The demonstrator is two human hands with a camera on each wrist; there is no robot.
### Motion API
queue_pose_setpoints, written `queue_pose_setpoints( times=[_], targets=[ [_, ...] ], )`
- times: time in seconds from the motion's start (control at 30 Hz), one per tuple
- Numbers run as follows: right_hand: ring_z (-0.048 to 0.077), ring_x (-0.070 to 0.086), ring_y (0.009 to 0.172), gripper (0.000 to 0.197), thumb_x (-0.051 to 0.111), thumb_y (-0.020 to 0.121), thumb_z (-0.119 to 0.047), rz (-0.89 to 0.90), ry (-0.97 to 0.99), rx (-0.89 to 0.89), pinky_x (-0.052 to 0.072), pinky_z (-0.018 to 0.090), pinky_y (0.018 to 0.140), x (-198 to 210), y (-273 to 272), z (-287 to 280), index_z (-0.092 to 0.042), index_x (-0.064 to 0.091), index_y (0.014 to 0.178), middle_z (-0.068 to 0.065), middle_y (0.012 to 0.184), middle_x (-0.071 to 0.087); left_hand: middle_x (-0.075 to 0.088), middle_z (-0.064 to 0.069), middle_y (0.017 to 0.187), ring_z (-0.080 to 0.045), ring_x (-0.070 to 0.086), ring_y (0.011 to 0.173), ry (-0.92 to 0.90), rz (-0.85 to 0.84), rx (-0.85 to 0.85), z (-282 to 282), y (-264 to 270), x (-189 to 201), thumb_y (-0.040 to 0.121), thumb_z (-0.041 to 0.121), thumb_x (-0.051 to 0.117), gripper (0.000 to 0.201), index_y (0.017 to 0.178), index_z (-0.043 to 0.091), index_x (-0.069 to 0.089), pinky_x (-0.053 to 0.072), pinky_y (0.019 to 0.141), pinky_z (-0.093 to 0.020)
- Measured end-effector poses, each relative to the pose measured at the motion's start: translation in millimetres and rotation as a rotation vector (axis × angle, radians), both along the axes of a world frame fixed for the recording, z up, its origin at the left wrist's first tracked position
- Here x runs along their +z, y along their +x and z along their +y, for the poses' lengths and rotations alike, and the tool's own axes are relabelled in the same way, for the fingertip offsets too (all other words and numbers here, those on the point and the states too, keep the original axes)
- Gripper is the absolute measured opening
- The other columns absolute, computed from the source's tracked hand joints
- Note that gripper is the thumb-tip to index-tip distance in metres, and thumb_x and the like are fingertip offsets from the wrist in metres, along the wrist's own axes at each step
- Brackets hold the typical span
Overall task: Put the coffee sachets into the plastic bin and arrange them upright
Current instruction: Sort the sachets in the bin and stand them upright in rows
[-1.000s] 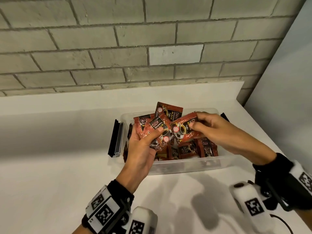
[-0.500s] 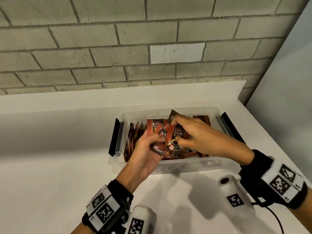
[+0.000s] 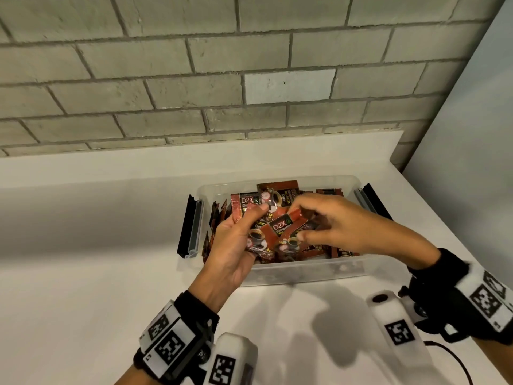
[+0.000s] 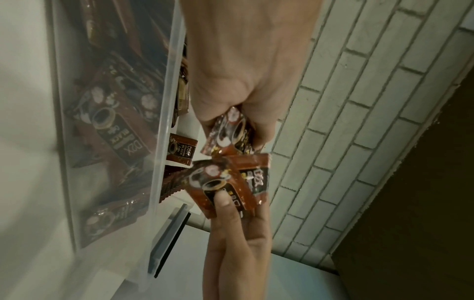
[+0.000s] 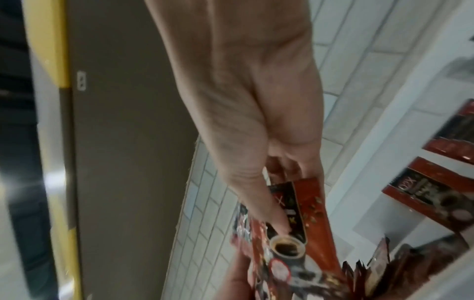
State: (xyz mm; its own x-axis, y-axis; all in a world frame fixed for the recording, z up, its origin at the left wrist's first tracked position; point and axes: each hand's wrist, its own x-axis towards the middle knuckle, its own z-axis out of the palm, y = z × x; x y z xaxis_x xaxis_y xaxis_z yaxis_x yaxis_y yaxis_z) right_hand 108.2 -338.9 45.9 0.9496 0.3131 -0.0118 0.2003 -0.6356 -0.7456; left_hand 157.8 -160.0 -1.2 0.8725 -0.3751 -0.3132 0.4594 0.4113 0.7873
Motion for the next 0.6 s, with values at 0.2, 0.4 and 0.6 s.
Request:
queue_pose_setpoints(
  times=[0.2, 0.4, 0.6],
  targets=[
    [0.020, 0.068, 0.099, 0.034, 0.067, 0.082, -0.001, 0.266, 0.598, -0.338, 0.057, 0.036, 0.085, -15.4, 1.7, -7.1, -0.010, 0.056, 0.113, 0.008, 0.110, 0.069, 0.068, -0.017, 0.108, -0.028, 0.063, 0.096, -0.093, 0.002, 0.085, -1.0, -3.6, -1.5, 0.063, 0.011, 0.075, 0.040, 0.101, 0.009, 0.065, 0.047, 0.094, -0.049],
    [0.019, 0.068, 0.101, 0.039, 0.060, 0.084, 0.005, 0.340, 0.820, -0.434, 0.057, 0.026, 0.080, -14.8, 5.5, -3.1, -0.012, 0.055, 0.119, 0.009, 0.111, 0.068, 0.071, -0.016, 0.101, -0.024, 0.071, 0.082, -0.138, 0.016, 0.033, -5.7, -10.1, 1.6, 0.070, 0.004, 0.068, 0.038, 0.108, 0.005, 0.061, 0.060, 0.069, -0.037],
    [0.018, 0.067, 0.101, 0.037, 0.054, 0.088, 0.006, 0.297, 0.821, -0.445, 0.057, 0.030, 0.081, -12.5, 8.0, 0.2, -0.015, 0.056, 0.118, 0.007, 0.112, 0.068, 0.064, -0.023, 0.117, -0.035, 0.067, 0.096, -0.188, 0.063, -0.070, -4.2, -13.6, 5.3, 0.078, 0.007, 0.063, 0.044, 0.120, -0.003, 0.052, 0.058, 0.077, -0.047]
  ],
)
